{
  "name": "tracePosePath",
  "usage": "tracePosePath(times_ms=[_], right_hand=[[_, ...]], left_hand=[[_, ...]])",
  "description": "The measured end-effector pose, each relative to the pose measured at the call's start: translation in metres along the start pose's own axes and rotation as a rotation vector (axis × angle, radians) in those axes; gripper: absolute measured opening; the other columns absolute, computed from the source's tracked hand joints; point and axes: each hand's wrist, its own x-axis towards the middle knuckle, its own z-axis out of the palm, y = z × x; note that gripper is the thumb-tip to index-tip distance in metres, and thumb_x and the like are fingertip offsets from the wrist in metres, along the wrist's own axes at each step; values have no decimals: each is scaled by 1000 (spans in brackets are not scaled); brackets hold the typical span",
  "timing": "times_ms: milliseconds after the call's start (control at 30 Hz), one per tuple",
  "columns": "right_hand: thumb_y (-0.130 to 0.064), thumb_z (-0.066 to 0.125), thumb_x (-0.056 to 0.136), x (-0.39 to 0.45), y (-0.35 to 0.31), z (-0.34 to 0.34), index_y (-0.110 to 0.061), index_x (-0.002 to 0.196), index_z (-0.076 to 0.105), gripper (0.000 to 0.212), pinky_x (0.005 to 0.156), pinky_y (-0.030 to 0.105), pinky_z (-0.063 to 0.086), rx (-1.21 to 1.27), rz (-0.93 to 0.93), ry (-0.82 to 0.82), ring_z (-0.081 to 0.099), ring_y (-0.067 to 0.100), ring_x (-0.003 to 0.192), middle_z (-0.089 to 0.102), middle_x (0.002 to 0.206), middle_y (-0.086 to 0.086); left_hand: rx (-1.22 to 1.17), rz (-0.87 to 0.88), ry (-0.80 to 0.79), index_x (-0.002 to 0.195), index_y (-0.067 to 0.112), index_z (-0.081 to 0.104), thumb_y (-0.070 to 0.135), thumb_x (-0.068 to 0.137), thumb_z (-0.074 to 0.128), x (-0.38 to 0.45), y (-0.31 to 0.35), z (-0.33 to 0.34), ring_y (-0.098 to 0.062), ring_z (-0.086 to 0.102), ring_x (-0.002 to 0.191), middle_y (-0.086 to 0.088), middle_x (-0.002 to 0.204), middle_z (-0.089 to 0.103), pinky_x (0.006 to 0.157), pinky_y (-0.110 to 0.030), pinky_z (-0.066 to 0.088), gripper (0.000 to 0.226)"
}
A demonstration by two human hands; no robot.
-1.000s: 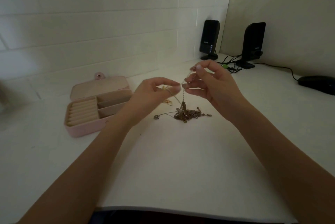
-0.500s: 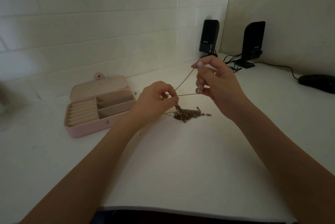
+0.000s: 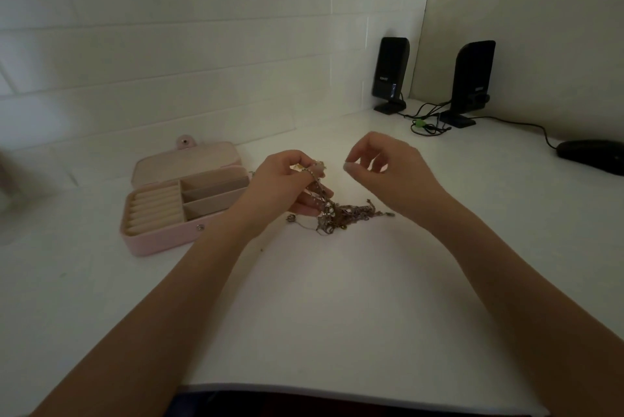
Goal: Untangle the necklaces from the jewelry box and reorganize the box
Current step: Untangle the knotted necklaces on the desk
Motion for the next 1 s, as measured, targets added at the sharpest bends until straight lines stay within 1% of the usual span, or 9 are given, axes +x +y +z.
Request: tracePosePath(times_ms=[133,233,400,467,533,600,700,833,1000], right_hand=[[-30,74,81,-3,-7,6,-27,79,67,8,53,11,40,18,-34,-226,53,4,61,63,74,-8],[-22,75,80,-4,-6,10,-29,77,66,12,53,9,40,21,-57,-221,52,6,59,60,70,-12],[-18,73,82,-5,-8,16,-25,73,66,13,52,6,39,18,-46,-247,53,-3,55,58,67,-16],[-20,71,84,-4,-8,14,-23,73,66,12,53,4,38,21,-42,-217,53,-8,57,59,67,-17],[-22,68,87,-3,-9,10,-18,77,68,10,54,4,38,75,-4,-179,54,-6,59,60,69,-15],[-21,64,89,-2,-10,6,-15,83,67,9,59,8,43,222,93,-165,57,-1,62,63,73,-11],[-15,57,93,-2,-13,0,-14,81,64,14,74,24,52,521,256,-182,59,7,69,65,78,-3],[-12,51,95,0,-16,-6,-13,78,60,19,72,27,50,887,394,-202,58,10,69,62,74,-1],[-12,46,92,1,-15,-10,-11,77,56,18,67,25,48,1225,485,-184,54,13,66,57,69,0]], left_hand=[[5,28,13,81,9,58,14,93,60,-1,0,0,-18,66,51,-7,67,68,53,-29,58,13],[31,59,3,81,9,58,12,93,58,-1,-1,1,-17,66,52,-3,71,67,53,-27,57,12],[53,87,-10,82,9,60,10,92,60,-2,-2,1,-13,63,50,-14,83,61,52,-25,55,11],[56,99,1,83,8,60,11,93,58,-2,-1,0,-14,63,50,-9,79,67,49,-25,54,10],[40,105,42,83,8,58,11,95,54,1,-1,-1,-12,59,46,1,66,68,45,-22,49,12],[4,92,65,82,11,56,11,97,50,4,-2,-4,-7,49,42,6,58,64,44,-18,41,17],[-49,49,36,81,13,55,12,98,47,7,-2,-4,-6,35,42,4,55,53,41,-15,29,19],[20,25,35,76,18,57,15,96,51,6,0,-2,-5,27,40,10,46,39,38,-14,25,21],[88,41,38,73,22,62,19,91,58,6,1,-5,-8,22,40,6,47,31,39,-17,20,19]])
